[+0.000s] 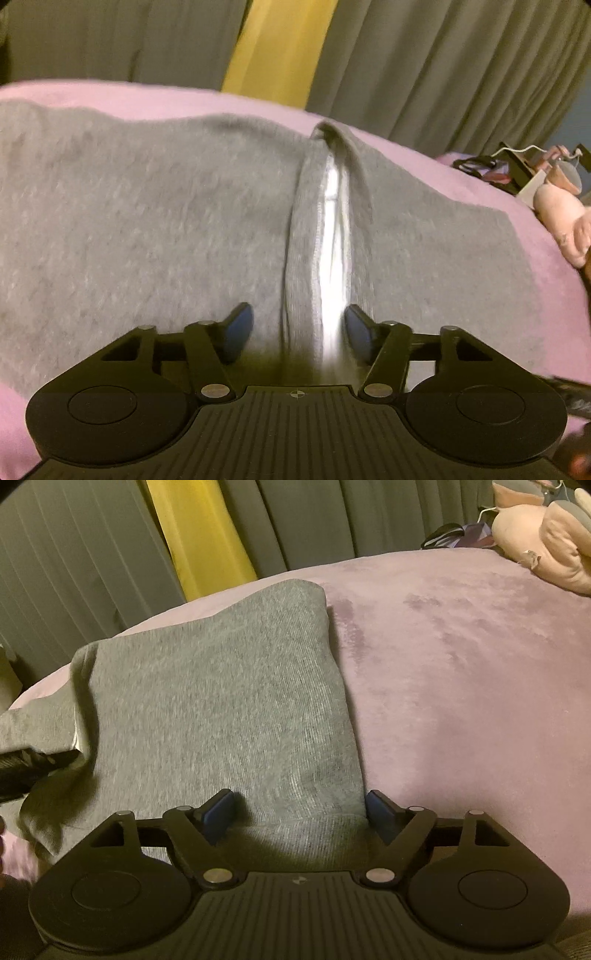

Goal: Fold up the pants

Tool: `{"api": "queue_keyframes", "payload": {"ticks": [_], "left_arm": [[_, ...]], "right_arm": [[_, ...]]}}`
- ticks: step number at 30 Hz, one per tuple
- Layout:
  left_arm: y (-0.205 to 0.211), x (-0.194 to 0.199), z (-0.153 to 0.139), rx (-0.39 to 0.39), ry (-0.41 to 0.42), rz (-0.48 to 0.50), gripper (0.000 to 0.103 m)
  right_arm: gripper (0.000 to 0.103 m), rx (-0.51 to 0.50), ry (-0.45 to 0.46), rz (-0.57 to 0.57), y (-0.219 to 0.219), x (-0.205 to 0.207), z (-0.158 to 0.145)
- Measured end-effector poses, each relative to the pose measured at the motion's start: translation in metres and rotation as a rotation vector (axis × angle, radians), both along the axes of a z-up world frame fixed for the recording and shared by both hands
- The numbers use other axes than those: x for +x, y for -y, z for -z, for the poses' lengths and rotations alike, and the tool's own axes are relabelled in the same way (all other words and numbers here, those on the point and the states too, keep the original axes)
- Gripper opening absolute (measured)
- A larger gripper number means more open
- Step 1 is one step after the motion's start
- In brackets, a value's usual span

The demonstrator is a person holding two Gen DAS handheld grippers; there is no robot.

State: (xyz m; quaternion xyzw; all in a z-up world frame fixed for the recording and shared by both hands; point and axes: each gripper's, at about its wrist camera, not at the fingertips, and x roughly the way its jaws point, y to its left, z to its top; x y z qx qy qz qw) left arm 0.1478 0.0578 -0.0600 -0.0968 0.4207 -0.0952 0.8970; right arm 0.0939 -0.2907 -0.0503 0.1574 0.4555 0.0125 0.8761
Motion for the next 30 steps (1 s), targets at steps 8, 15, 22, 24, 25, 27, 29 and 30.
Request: {"api": "queue_keyframes", "payload": {"ticks": [8, 15, 22, 24, 25, 27, 29, 30], "left_arm": [[-0.023, -0.016, -0.019, 0.177, 0.072, -0.232, 0.009], [-0.026, -0.031, -0.028, -0.090, 0.050, -0.086, 0.057], [-0.005, -0.028, -0.016, 0.054, -0.053, -0.013, 0.047], [-0.008, -0.029, -0.017, 0.062, -0.045, -0.045, 0.043], [-0.011, -0.029, -0.018, 0.068, -0.038, -0.068, 0.034], [-0.025, -0.018, -0.020, 0.127, -0.024, -0.182, 0.023], [-0.054, -0.018, -0.023, 0.054, -0.036, -0.300, 0.027], [-0.067, -0.020, -0.024, -0.007, -0.037, -0.332, 0.041]], "right_arm": [[0.086, -0.006, -0.004, -0.006, -0.001, 0.003, 0.001], [0.089, -0.006, -0.008, -0.008, -0.003, 0.002, 0.001], [0.090, -0.004, -0.009, -0.008, -0.003, 0.002, 0.002], [0.091, -0.003, -0.010, -0.010, -0.003, 0.002, 0.003], [0.091, -0.002, -0.011, -0.011, -0.003, 0.003, 0.003], [0.092, 0.001, -0.011, -0.009, -0.003, 0.002, 0.003], [0.092, 0.007, -0.011, -0.006, -0.002, 0.002, 0.003], [0.092, 0.010, -0.010, -0.005, -0.002, 0.002, 0.003]]}}
